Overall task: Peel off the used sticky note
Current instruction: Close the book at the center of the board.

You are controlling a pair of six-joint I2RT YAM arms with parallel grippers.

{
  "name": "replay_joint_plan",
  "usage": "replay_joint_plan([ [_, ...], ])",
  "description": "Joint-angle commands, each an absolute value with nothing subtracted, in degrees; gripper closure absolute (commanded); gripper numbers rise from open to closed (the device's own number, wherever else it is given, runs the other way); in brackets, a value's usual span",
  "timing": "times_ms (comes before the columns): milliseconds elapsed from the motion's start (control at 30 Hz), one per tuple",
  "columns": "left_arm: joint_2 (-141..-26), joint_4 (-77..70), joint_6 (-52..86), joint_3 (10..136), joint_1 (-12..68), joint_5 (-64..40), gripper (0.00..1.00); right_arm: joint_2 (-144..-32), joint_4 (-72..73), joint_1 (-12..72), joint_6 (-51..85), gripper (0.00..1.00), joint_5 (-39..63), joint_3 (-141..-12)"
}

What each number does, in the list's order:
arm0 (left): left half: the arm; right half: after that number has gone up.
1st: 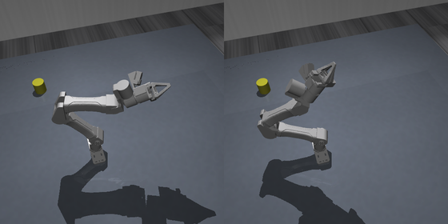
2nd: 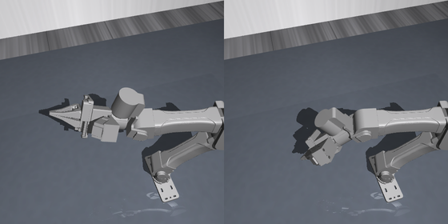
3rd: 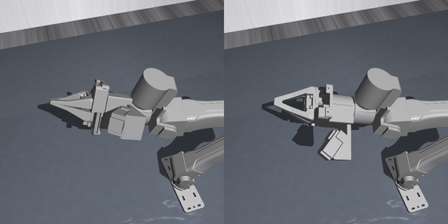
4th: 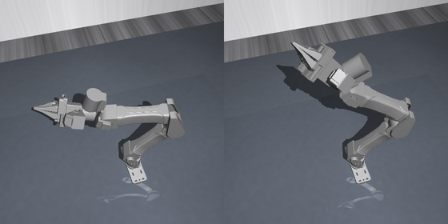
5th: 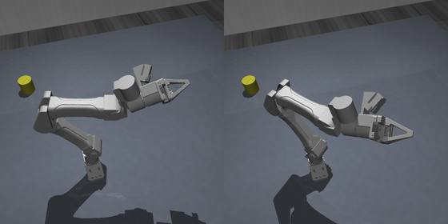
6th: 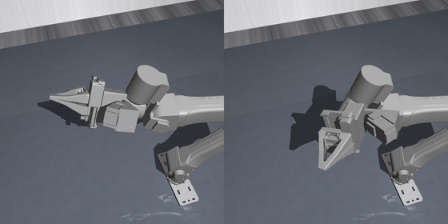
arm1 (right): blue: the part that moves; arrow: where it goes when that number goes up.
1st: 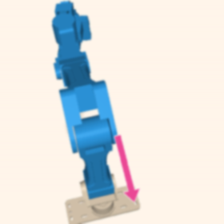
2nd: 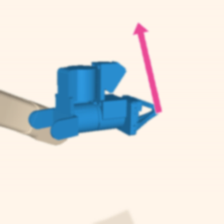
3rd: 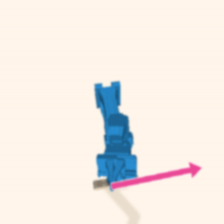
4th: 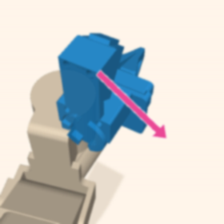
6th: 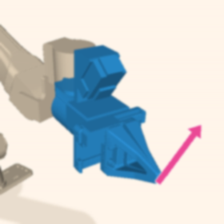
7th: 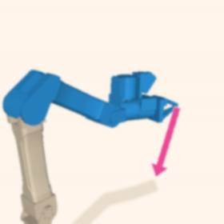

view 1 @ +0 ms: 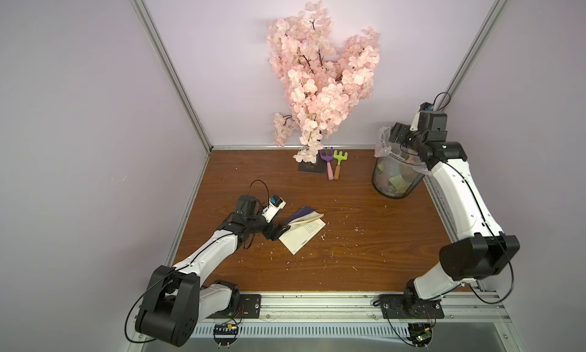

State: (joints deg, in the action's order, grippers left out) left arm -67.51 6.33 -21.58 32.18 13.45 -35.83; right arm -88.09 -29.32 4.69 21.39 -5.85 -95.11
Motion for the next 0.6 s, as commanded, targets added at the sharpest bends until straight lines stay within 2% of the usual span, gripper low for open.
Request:
replay_joint_plan([
  [0,-65.23,14.33,-24.61,36.47,13.67,-37.67,0.02,-80.52,-22.28,9.94,25.41,0.14,-0.75,-84.04],
  [167,-61.86,19.21,-25.25,39.95,13.63,-37.4,0.02,-70.32,-14.71,21.48,31.42,0.14,-1.32,-65.7],
  [300,-62.51,19.53,-25.9,41.04,13.58,-30.23,0.03,-66.22,-9.73,32.25,35.64,0.14,-1.07,-53.86],
  [333,-63.71,18.99,-26.43,40.98,13.54,-27.18,0.09,-66.08,-8.71,34.72,36.54,0.14,-0.57,-51.62],
  [367,-65.17,18.44,-26.84,40.74,13.54,-24.23,0.2,-66.11,-7.76,36.91,37.36,0.14,0.19,-49.41],
  [433,-68.75,16.48,-26.86,39.81,13.47,-18.33,0.51,-66.62,-5.75,40.22,38.93,0.14,1.34,-45.83],
  [467,-70.6,15.13,-26.65,39.14,13.53,-15.73,0.61,-66.94,-4.67,41.86,39.96,0.14,1.89,-44.15],
  [567,-75.17,10.71,-25.42,37.1,13.56,-8.87,0.66,-68.27,1.16,45.64,43.89,0.14,5.48,-38.7],
])
